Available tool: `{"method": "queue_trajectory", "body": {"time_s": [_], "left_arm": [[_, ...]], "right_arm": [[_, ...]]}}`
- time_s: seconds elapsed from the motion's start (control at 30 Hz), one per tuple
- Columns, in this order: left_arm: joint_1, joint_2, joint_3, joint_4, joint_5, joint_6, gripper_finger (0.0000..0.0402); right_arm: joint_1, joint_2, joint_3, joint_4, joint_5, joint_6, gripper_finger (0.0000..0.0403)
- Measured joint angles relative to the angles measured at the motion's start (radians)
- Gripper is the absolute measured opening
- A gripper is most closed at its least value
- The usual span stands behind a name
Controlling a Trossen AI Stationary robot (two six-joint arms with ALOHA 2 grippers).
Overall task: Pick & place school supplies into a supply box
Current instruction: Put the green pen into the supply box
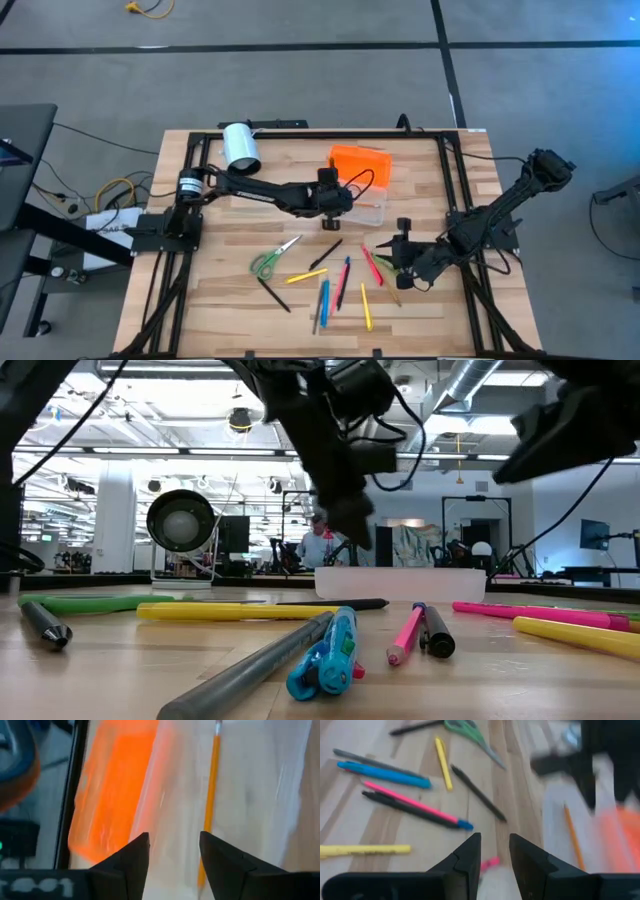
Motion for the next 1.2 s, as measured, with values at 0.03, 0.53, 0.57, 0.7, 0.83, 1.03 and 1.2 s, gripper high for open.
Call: {"method": "queue_trajectory", "body": {"time_s": [0.03,0.53,0.57,0.7,0.83,1.03,1.2], "left_arm": [[-0.006,-0.013,0.0,-0.049,-0.003,-0.022,0.0168],[-0.287,-0.247,-0.127,-0.29,-0.04,-0.254,0.0169],[-0.311,-0.265,-0.157,-0.291,-0.063,-0.284,0.0169],[-0.403,-0.327,-0.286,-0.289,-0.197,-0.444,0.0169],[-0.494,-0.375,-0.413,-0.267,-0.368,-0.617,0.0169],[-0.61,-0.396,-0.515,-0.277,-0.498,-0.826,0.0169],[-0.681,-0.396,-0.547,-0.279,-0.596,-0.929,0.0169]], "right_arm": [[0.003,0.0,0.0,-0.027,0.001,0.043,0.0098],[0.148,0.036,0.0,-0.141,0.001,0.445,0.0098],[0.158,0.051,0.0,-0.136,0.001,0.469,0.0098],[0.165,0.144,-0.001,-0.114,-0.002,0.53,0.0098],[0.139,0.213,-0.001,-0.109,-0.001,0.571,0.0098],[0.088,0.274,-0.001,-0.092,-0.036,0.636,0.0098],[0.08,0.295,0.0,-0.044,-0.085,0.637,0.0098]]}}
